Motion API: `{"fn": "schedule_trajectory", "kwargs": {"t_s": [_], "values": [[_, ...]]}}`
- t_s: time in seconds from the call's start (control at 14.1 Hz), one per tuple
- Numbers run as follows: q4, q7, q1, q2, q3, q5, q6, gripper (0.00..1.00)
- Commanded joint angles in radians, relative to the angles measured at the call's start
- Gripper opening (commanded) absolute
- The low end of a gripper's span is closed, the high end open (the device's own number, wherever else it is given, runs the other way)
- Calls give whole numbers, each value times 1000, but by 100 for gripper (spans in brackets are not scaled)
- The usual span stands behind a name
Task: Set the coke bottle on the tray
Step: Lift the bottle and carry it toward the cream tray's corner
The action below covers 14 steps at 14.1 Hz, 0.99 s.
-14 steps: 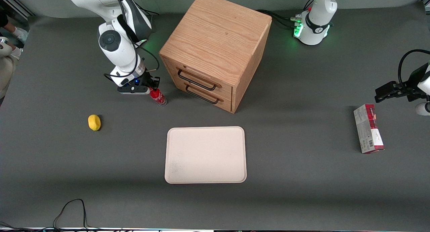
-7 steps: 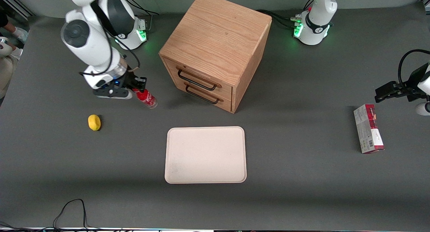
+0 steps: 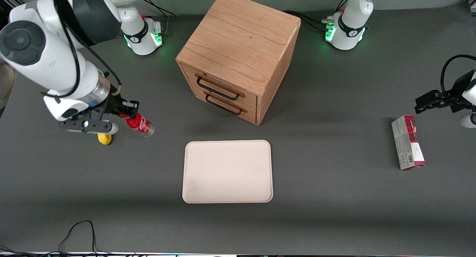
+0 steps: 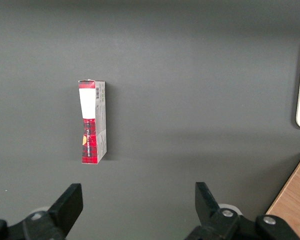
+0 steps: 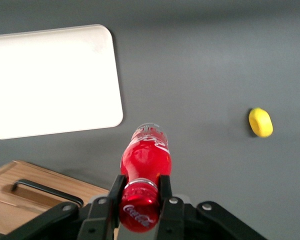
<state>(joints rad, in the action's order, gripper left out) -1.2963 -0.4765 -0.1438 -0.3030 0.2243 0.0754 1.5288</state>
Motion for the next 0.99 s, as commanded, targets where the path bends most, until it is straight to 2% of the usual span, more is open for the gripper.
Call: {"fn": "schedule_trajectory", "kwargs": {"t_s": [0.0, 0.21, 0.35, 0.78, 0.92], "values": [[291, -16, -17, -203, 15, 49, -81, 0], [446, -10, -8, -359, 108, 131, -67, 0], [474, -8, -2, -422, 174, 190, -15, 0], [428, -7, -5, -522, 188, 201, 227, 0], [353, -5, -8, -533, 185, 242, 305, 0]]}}
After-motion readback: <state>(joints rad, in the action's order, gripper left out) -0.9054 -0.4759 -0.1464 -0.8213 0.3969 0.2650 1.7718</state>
